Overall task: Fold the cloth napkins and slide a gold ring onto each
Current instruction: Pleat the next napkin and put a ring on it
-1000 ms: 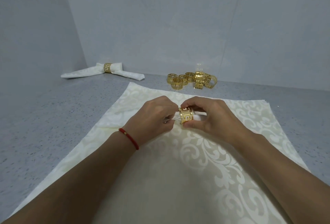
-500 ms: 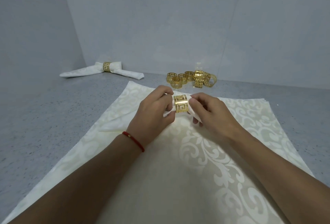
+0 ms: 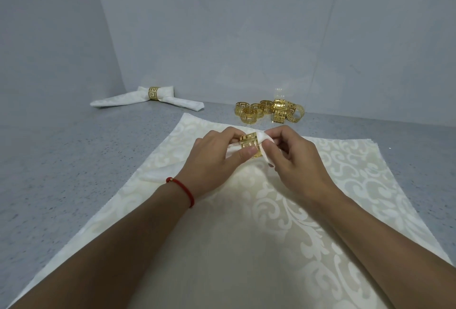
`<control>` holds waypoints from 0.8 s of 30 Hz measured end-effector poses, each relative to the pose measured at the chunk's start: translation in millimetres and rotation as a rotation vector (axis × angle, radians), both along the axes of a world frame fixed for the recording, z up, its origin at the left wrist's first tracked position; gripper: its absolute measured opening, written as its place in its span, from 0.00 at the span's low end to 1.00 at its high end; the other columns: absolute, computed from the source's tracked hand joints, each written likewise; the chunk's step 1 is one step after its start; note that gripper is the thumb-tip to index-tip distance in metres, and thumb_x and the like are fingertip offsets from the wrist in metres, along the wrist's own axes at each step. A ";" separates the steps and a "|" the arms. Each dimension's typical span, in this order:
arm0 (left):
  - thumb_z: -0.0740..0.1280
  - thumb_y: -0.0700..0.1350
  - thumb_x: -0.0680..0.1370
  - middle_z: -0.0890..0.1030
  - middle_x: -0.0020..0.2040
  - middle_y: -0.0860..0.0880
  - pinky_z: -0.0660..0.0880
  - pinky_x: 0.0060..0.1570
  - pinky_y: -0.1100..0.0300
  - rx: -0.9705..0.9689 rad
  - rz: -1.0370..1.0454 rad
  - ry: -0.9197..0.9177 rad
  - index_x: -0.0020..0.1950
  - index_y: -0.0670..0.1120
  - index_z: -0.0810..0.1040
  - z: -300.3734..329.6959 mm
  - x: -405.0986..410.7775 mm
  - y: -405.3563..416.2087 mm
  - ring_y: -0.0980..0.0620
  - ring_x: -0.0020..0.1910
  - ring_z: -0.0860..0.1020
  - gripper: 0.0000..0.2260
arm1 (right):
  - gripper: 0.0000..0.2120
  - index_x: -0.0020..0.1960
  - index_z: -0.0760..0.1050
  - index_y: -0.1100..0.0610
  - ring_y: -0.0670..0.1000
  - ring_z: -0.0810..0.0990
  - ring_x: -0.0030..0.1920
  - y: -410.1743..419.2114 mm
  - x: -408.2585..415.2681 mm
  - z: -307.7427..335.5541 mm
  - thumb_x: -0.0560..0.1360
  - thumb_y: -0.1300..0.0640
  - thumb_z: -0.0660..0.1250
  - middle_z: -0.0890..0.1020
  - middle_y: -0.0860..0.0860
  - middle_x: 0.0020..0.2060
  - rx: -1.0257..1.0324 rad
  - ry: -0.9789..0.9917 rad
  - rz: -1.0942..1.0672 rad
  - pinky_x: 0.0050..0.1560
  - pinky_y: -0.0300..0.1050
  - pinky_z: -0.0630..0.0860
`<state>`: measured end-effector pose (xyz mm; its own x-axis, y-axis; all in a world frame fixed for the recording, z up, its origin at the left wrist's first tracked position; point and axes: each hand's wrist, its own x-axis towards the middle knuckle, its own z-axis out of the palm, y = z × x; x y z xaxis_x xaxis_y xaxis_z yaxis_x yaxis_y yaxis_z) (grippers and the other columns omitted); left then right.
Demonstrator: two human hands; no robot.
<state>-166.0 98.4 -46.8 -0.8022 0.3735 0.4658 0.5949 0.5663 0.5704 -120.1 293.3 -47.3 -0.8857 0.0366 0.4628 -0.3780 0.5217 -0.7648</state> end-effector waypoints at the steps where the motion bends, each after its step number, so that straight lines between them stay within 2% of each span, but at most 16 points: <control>1: 0.59 0.69 0.75 0.80 0.53 0.61 0.72 0.59 0.45 0.007 -0.003 -0.002 0.59 0.57 0.75 -0.7 0.4 0.3 0.56 0.56 0.76 0.21 | 0.04 0.55 0.78 0.48 0.47 0.82 0.42 -1.0 -0.6 -0.7 0.83 0.53 0.65 0.83 0.43 0.42 -0.007 -0.006 -0.009 0.45 0.46 0.78; 8: 0.60 0.68 0.73 0.78 0.54 0.61 0.74 0.55 0.46 0.078 0.019 -0.049 0.56 0.58 0.74 -3.7 0.1 0.9 0.53 0.56 0.75 0.19 | 0.05 0.53 0.79 0.49 0.50 0.82 0.38 -4.0 -3.5 -1.0 0.83 0.53 0.64 0.84 0.51 0.39 -0.098 -0.054 -0.032 0.38 0.37 0.74; 11: 0.63 0.66 0.74 0.80 0.51 0.58 0.76 0.50 0.46 0.127 0.041 -0.103 0.55 0.55 0.73 -3.6 2.8 3.0 0.53 0.51 0.78 0.19 | 0.05 0.53 0.78 0.49 0.47 0.81 0.37 -5.9 -3.4 -1.2 0.83 0.53 0.64 0.84 0.51 0.39 -0.115 -0.070 -0.054 0.37 0.34 0.73; 15: 0.68 0.61 0.73 0.81 0.48 0.56 0.77 0.45 0.50 0.139 0.035 -0.094 0.54 0.52 0.72 0.3 4.7 2.4 0.54 0.46 0.78 0.17 | 0.05 0.54 0.79 0.50 0.52 0.85 0.40 -6.2 -2.6 1.3 0.83 0.52 0.64 0.85 0.50 0.41 -0.210 -0.092 -0.047 0.45 0.47 0.81; 18: 0.73 0.55 0.75 0.80 0.46 0.56 0.76 0.46 0.53 0.149 0.027 -0.093 0.54 0.51 0.72 4.0 6.9 0.5 0.55 0.45 0.78 0.15 | 0.06 0.55 0.78 0.52 0.52 0.86 0.41 -5.0 -0.6 4.6 0.83 0.52 0.64 0.86 0.50 0.44 -0.277 -0.134 -0.036 0.47 0.50 0.82; 21: 0.76 0.52 0.74 0.81 0.47 0.54 0.76 0.46 0.55 0.168 -0.033 -0.155 0.54 0.53 0.74 5.2 9.5 -2.1 0.55 0.45 0.78 0.15 | 0.08 0.60 0.78 0.48 0.54 0.86 0.47 -2.0 0.0 6.6 0.82 0.52 0.65 0.85 0.47 0.51 -0.251 -0.153 0.066 0.47 0.55 0.83; 24: 0.79 0.52 0.69 0.81 0.51 0.55 0.77 0.49 0.62 0.218 -0.063 -0.199 0.56 0.56 0.76 10.2 8.4 -5.4 0.59 0.50 0.79 0.19 | 0.07 0.57 0.81 0.46 0.51 0.83 0.43 3.8 -1.9 11.3 0.82 0.50 0.66 0.85 0.45 0.44 -0.154 -0.081 0.058 0.44 0.54 0.80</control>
<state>-157.6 93.0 -36.5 -0.8641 0.3339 0.3766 0.4894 0.3830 0.7834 -122.0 297.1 -36.0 -0.9226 0.0491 0.3827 -0.3381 0.3749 -0.8632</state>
